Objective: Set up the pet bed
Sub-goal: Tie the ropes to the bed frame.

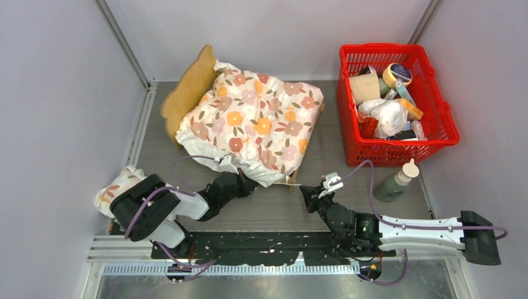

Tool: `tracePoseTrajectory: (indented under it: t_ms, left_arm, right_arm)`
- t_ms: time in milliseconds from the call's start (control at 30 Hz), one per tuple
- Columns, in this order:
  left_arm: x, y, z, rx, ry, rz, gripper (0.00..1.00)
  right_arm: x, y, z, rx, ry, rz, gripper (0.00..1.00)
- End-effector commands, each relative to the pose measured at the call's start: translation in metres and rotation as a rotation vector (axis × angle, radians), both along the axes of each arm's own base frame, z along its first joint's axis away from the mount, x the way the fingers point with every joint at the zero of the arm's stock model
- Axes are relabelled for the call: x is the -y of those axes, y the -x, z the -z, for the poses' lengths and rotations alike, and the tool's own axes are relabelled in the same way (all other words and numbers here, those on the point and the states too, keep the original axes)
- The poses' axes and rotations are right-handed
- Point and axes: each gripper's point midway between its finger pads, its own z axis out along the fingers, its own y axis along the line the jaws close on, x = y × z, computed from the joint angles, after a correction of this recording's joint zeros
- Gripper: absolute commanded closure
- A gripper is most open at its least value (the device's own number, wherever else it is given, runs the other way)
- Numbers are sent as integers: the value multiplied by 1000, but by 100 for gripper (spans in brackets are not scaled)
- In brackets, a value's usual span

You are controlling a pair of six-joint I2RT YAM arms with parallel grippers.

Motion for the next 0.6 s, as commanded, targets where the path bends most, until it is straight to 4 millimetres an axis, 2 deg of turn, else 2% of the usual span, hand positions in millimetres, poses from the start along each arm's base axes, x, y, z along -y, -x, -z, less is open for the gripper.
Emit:
tracePoseTrajectory:
  t_ms: [0, 133, 267, 300, 367, 400, 433, 533, 567]
  left_arm:
    - [-73, 37, 75, -191, -311, -82, 100]
    - [-68, 39, 77, -204, -289, -65, 100]
    - [-49, 36, 60, -145, -224, 15, 100]
    - [-44, 34, 53, -132, -217, 36, 93]
    - [-45, 38, 46, -147, -231, 58, 70]
    - [-46, 39, 42, -143, -233, 61, 65]
    - [-49, 41, 38, -142, -233, 52, 61]
    - [-60, 42, 22, -116, -245, 15, 57]
    - [-67, 40, 14, -101, -260, -10, 56]
  right_arm:
    - [23, -11, -18, 26, -113, 147, 95]
    - [13, -7, -6, -14, -104, 117, 95]
    - [0, -5, -3, -40, -85, 85, 95]
    - [-1, -5, -4, -48, -83, 87, 93]
    - [-4, -4, -7, -62, -79, 91, 81]
    - [-6, -5, -14, -65, -92, 90, 71]
    - [-5, -4, -12, -75, -72, 91, 67]
    - [-7, -3, -28, -96, -112, 96, 48]
    - [-6, -2, -28, -101, -102, 95, 46]
